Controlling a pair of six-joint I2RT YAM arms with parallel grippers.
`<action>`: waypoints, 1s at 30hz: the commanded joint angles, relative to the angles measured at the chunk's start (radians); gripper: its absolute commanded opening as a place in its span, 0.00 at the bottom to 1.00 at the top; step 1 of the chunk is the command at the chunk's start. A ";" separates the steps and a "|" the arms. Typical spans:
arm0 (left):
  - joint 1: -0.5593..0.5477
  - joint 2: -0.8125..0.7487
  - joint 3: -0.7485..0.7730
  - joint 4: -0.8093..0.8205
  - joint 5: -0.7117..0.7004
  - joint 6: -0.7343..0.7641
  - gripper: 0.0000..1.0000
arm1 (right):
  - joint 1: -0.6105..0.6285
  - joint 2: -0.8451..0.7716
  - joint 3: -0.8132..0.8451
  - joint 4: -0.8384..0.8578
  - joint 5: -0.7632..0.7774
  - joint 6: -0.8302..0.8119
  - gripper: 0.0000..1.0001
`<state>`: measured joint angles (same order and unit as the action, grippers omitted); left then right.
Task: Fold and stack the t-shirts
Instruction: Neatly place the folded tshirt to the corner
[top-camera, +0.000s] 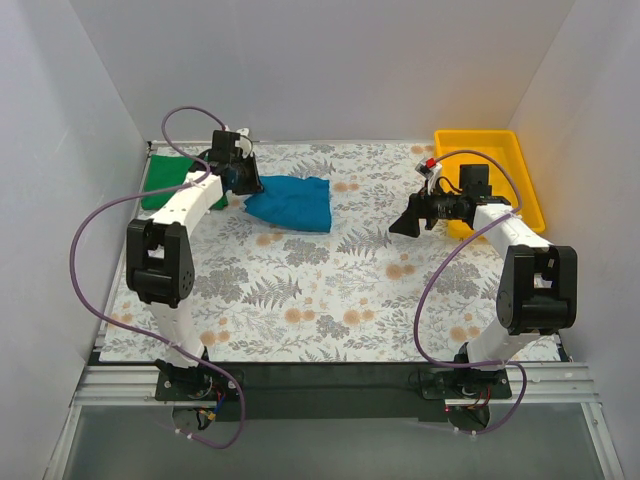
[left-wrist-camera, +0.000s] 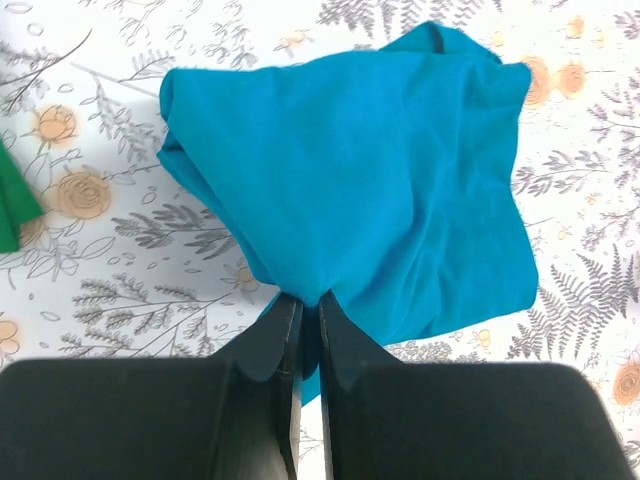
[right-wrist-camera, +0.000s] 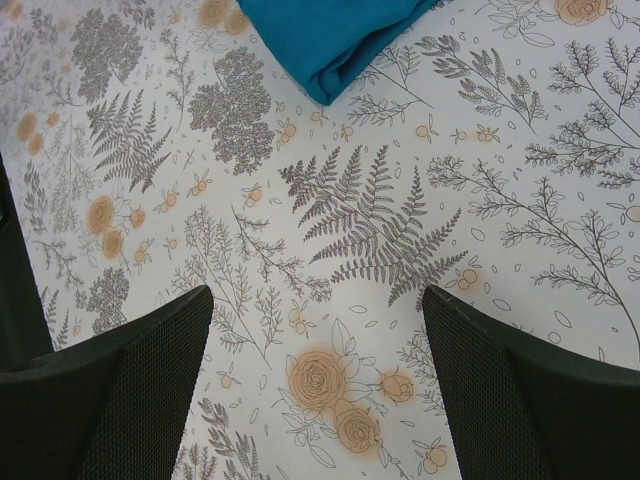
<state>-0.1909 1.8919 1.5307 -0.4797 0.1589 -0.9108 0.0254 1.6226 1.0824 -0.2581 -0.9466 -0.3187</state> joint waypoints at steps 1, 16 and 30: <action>0.031 0.021 0.034 -0.053 0.019 0.020 0.00 | -0.005 -0.013 -0.007 0.026 -0.034 0.001 0.91; 0.068 0.078 -0.200 -0.042 0.059 -0.155 0.00 | -0.004 0.010 -0.006 0.023 -0.041 0.000 0.91; 0.123 0.050 -0.222 0.104 0.016 -0.358 0.59 | -0.005 0.019 -0.004 0.025 -0.041 0.000 0.91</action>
<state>-0.0814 1.9488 1.2964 -0.4160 0.1616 -1.2053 0.0254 1.6318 1.0824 -0.2581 -0.9550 -0.3176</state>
